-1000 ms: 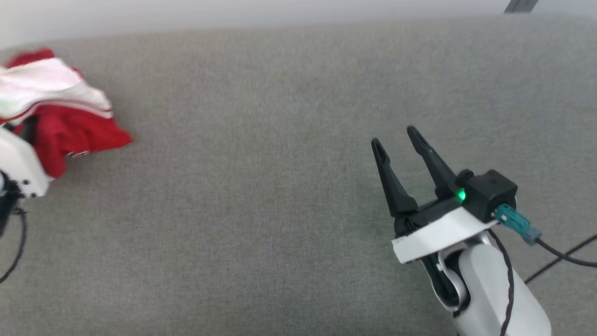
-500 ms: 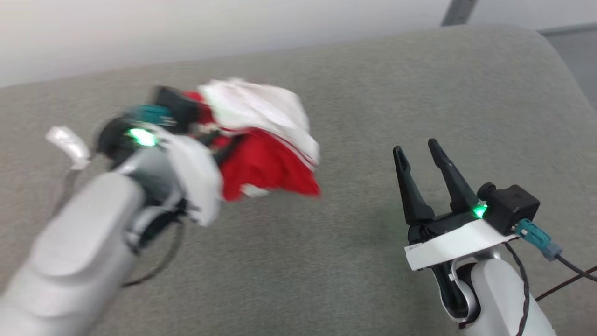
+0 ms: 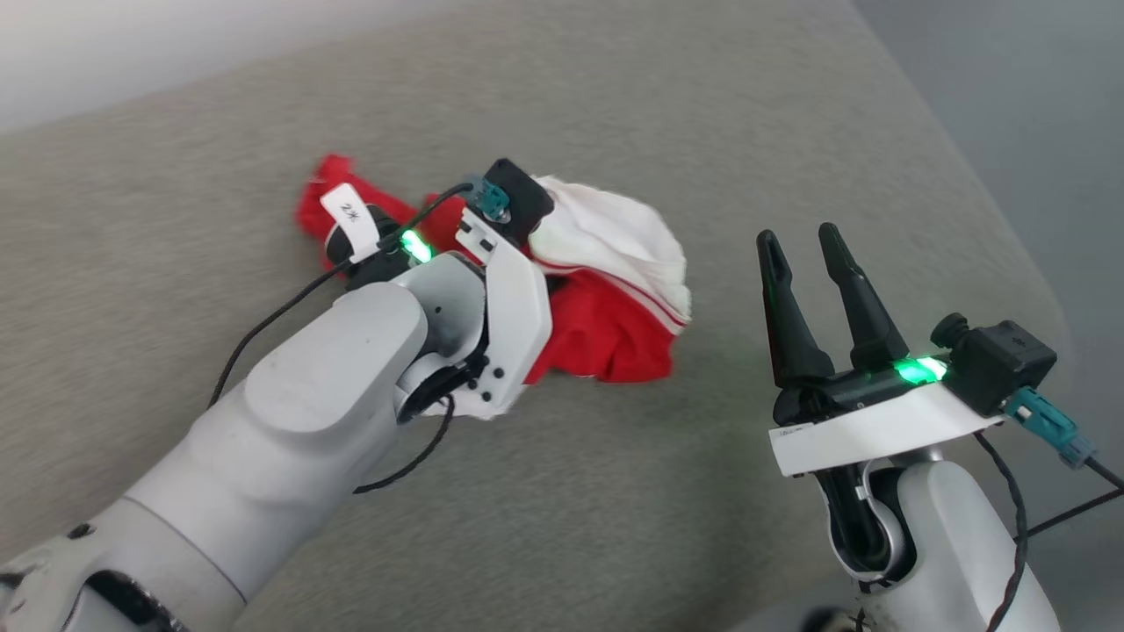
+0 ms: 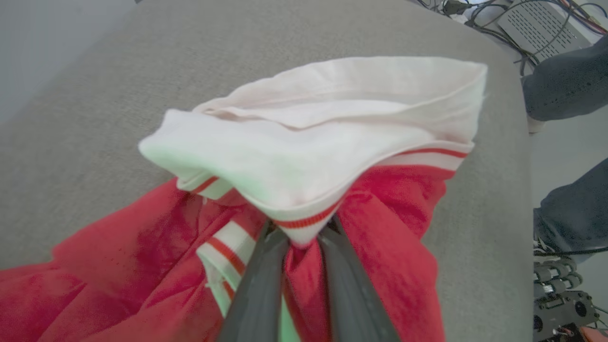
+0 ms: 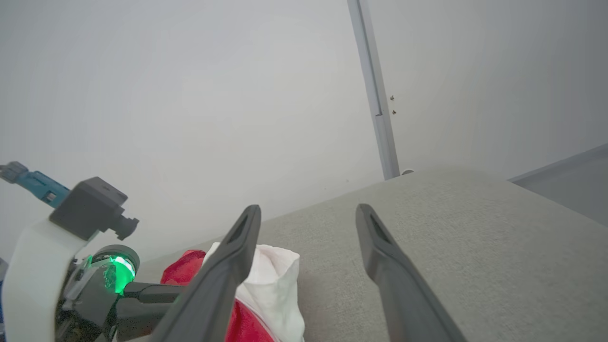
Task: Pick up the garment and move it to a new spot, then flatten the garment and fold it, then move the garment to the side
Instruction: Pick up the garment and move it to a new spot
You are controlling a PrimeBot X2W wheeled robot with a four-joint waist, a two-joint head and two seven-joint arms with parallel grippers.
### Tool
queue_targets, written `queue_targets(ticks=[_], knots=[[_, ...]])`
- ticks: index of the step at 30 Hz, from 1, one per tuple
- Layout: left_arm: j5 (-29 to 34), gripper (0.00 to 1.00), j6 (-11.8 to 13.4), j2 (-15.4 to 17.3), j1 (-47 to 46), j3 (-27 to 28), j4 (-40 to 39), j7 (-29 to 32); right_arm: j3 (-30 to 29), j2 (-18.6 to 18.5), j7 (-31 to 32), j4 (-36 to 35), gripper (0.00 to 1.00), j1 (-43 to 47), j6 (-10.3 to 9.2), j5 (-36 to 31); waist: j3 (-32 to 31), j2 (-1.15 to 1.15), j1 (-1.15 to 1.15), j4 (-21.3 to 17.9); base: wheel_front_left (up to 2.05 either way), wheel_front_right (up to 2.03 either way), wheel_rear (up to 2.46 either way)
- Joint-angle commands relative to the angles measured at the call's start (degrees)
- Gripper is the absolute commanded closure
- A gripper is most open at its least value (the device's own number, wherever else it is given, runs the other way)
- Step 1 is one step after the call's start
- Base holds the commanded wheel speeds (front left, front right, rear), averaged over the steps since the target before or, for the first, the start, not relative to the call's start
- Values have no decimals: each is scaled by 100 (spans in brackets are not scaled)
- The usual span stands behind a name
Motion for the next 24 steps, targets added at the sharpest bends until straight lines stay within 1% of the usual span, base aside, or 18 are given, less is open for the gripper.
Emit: queue_targets(ticks=[1, 5, 7, 10, 13, 17, 18, 19, 20, 21, 22, 24], knots=[[71, 100, 13, 14, -150, -157, 223, -64, 12, 25, -29, -23, 0, -5, 0, 102, 370, 0, 0, -534, 0, 0, 0], [-83, 100, 13, -51, -358, -607, 912, -88, -31, 22, -29, -50, 0, 57, -1, 351, 488, 0, 0, -814, 0, 0, 0], [-179, 100, 13, -86, -434, -850, 1173, 14, -105, 29, -29, -99, 0, 80, 0, 436, 556, 0, 0, -828, 0, 0, 0], [-313, 100, 15, -49, -500, -1128, 1492, 178, -182, 22, -30, -162, 0, 118, 0, 510, 647, 0, 0, -839, 0, 0, 0], [-413, 100, 21, -13, -546, -1281, 1705, 308, -212, 17, -29, -214, 0, 121, 0, 570, 705, 0, 0, -844, 0, 0, 0], [-437, 100, 23, 35, -521, -1380, 1789, 426, -226, 16, -29, -229, 0, 89, 0, 568, 713, 0, 0, -843, 0, 0, 0], [-441, 87, 23, 57, -508, -1394, 1780, 440, -208, 16, -29, -225, 0, 74, 0, 559, 706, 0, 0, -841, 0, 0, 0], [-488, 67, 23, 83, -504, -1402, 1786, 463, -175, 18, -29, -215, 0, 51, 0, 541, 693, 0, 0, -837, 0, 0, 0], [-553, 54, 23, 112, -500, -1409, 1806, 458, -146, 18, -29, -194, 0, 21, 0, 518, 666, 0, 0, -833, 0, 0, 0], [-594, 5, 23, 140, -525, -1405, 1788, 393, -109, 17, -29, -175, 0, -6, 0, 493, 639, 0, 0, -828, 0, 0, 0], [-625, 0, 23, 180, -566, -1397, 1768, 303, -56, 16, -29, -148, 0, -34, 0, 468, 602, 0, 0, -820, 0, 0, 0], [-628, 0, 24, 158, -701, -1376, 1666, 137, -74, 14, -30, -114, 0, -41, 0, 385, 530, 0, 0, -674, 0, 0, 0]])
